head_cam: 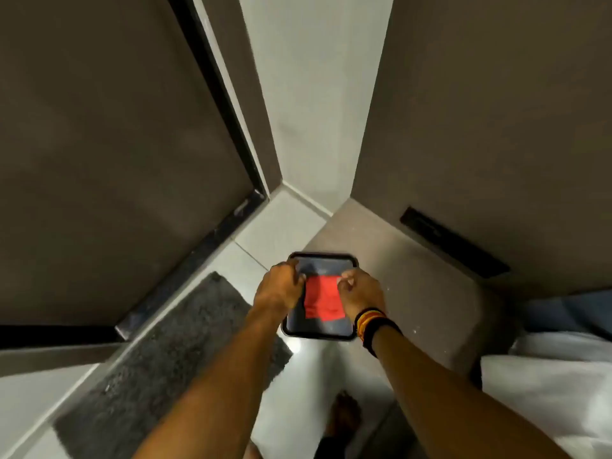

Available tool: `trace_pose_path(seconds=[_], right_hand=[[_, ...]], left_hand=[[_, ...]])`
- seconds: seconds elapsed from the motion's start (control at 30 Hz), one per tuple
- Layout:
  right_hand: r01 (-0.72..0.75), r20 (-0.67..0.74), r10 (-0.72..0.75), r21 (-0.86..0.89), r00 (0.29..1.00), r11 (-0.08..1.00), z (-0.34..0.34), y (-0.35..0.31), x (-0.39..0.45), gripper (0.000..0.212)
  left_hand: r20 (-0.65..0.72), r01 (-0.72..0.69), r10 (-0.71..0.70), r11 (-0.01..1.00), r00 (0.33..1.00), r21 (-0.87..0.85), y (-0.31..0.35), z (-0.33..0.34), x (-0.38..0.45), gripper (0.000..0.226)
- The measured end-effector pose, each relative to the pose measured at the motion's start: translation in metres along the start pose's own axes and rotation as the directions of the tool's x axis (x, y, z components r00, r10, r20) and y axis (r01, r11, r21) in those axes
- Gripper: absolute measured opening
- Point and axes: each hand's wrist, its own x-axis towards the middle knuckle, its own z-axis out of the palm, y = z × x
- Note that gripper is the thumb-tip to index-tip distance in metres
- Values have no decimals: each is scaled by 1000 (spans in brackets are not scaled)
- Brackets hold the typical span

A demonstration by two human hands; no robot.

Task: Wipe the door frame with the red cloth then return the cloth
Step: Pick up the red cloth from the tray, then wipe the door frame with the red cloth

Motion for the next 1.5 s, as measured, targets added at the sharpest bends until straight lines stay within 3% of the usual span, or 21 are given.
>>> trace_pose_path(seconds=[0.17,0.27,0.43,0.53,0.67,0.8,0.9,1.0,1.13,1.27,1.37,1.5], right_hand=[[-218,22,217,97,976,971,61,55,53,27],[-216,12,216,50,976,975,82,68,76,34],[-198,-13,197,-26,980,980,102,78,101,36],[-217,-10,217,29,976,976,105,77,105,34],[-221,9,223,175,975,959,97,70,94,24],[-98,-9,103,253,995,962,76,32,75,27],[63,-30,-57,300,998,952,53,-19,57,34],[229,-80,-215,326,973,917,31,-86,37,22],[369,-80,-372,431,925,824,11,-209,-13,30],[516,-121,-529,481,840,708,2,-324,-84,23],[618,-118,-653,484,748,620,1,-409,-152,25],[760,-167,-811,493,561,424,-6,-532,-279,24]], left_hand=[[51,169,-162,965,985,-202,-38,84,43,28],[59,237,-231,909,971,-342,-50,115,65,23],[-43,228,-265,892,963,-390,-58,145,95,28],[-7,268,-307,842,952,-468,-56,150,104,29],[73,321,-365,688,928,-651,-56,141,99,23],[-151,92,-263,726,953,-681,-40,94,79,22],[-264,-87,-198,624,944,-777,-27,43,62,29],[-392,-245,-141,579,909,-777,-16,-27,45,34],[-581,-418,-110,588,806,-692,-11,-157,2,22],[-759,-541,-117,633,641,-554,-23,-276,-67,25],[-869,-581,-131,694,478,-424,-40,-364,-133,27],[-965,-614,-109,753,238,-236,-65,-499,-255,25]])
